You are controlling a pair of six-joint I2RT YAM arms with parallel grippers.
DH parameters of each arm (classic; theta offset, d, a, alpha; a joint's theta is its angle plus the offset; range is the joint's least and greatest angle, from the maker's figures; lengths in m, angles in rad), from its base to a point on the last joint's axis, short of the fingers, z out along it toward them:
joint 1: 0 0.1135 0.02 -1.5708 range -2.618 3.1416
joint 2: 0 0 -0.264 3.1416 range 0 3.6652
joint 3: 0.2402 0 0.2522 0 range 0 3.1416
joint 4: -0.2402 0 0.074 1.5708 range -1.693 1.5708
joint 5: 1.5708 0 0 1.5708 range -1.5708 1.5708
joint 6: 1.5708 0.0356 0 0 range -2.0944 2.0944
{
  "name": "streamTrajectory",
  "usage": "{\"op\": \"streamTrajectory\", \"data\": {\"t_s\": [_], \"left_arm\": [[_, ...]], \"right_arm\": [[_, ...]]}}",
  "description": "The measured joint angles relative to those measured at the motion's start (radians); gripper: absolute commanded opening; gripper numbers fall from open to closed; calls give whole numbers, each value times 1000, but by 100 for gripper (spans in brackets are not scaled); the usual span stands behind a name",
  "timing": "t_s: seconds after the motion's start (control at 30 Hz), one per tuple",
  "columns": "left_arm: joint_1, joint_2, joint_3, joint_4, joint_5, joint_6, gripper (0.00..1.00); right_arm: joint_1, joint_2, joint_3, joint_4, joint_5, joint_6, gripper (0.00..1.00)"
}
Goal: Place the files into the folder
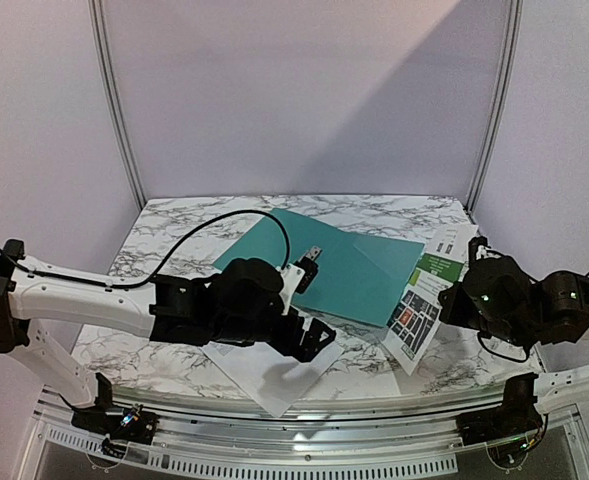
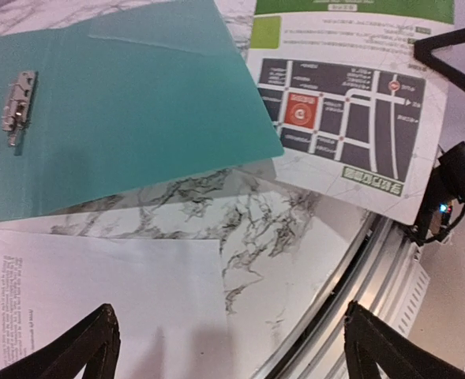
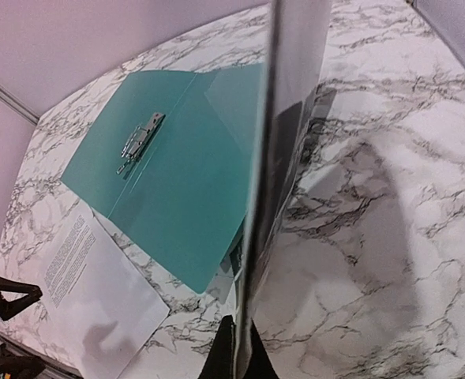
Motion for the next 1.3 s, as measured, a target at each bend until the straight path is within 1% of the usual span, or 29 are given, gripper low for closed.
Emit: {"op": "streamTrajectory", "data": {"t_s": [0.13,0.3,0.47,0.6,0.83,1.1,1.3], "left_arm": [[0,-53,-48,14,-102,26,99],[1,-117,-120,33,-206,62,100],[10,-137,-123,39,-247,93,100],[35,-148,-136,56,-245,105,99],[100,-187,-174,80,-202,125,99],[232,-282,-261,203,-32,120,99],[296,-300,-270,299,112,122,99]], "right_arm": [[0,21,65,-37,75,-50,0],[-1,47,126,-43,156,-121,0],[-34,77,152,3,188,-212,0],[-105,99,152,72,159,-298,0],[-245,162,172,192,30,-420,0],[-302,252,282,320,-106,-535,0],[-361,313,298,436,-309,-567,0]]}}
